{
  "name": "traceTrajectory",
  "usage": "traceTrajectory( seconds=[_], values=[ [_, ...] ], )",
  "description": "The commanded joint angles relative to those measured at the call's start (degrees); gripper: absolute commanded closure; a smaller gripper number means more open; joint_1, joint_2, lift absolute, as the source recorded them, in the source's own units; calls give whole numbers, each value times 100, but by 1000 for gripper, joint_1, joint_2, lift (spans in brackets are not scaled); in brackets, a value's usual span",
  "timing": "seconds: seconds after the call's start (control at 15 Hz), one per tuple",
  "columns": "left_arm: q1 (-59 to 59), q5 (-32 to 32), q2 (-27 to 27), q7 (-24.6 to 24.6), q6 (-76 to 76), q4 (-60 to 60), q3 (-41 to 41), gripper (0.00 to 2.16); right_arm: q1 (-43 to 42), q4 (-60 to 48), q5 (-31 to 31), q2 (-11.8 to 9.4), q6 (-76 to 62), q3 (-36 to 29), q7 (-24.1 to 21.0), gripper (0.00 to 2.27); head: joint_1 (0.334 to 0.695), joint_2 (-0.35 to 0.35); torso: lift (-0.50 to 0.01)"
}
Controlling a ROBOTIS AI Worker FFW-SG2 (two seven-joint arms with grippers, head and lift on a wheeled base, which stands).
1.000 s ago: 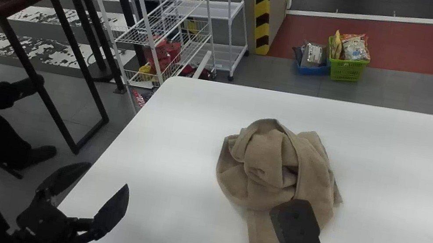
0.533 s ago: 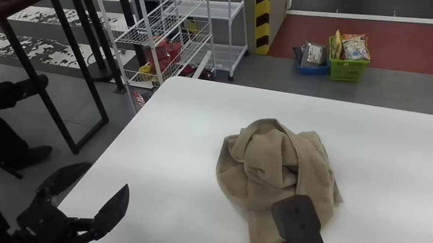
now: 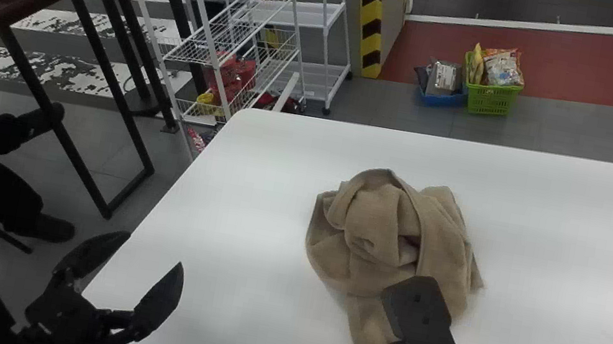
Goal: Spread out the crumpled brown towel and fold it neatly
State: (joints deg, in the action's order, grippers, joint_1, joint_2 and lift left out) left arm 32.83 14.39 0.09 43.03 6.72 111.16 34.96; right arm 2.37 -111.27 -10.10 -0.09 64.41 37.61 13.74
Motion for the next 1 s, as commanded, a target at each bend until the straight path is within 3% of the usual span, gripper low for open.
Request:
traceTrajectory(
  seconds=[0.0,0.13,0.2,0.47,0.53,0.6,0.93],
  values=[
    [-13,2,-24,13,0,-33,20,2,1,0,35,14,-117,-9,-188,620,695,350,-128],
    [-40,11,-24,22,0,-51,37,2,-8,9,9,14,-135,-35,-249,664,695,350,-128],
    [-40,11,-24,22,0,-51,29,2,-8,9,35,14,-152,-88,-249,802,695,350,-128],
    [-31,11,-24,22,0,-42,29,6,211,-9,272,14,-961,-378,-276,822,695,350,-128],
    [-31,20,-24,22,0,-42,29,6,229,-35,351,14,-1136,-466,-276,1018,695,350,-128],
    [-31,20,-24,30,0,-42,37,6,273,-53,448,14,-1418,-597,-276,1055,695,350,-128],
    [-22,46,-24,39,0,-51,73,6,686,-563,923,14,-2244,-1344,-179,1055,695,350,-128]
  ],
)
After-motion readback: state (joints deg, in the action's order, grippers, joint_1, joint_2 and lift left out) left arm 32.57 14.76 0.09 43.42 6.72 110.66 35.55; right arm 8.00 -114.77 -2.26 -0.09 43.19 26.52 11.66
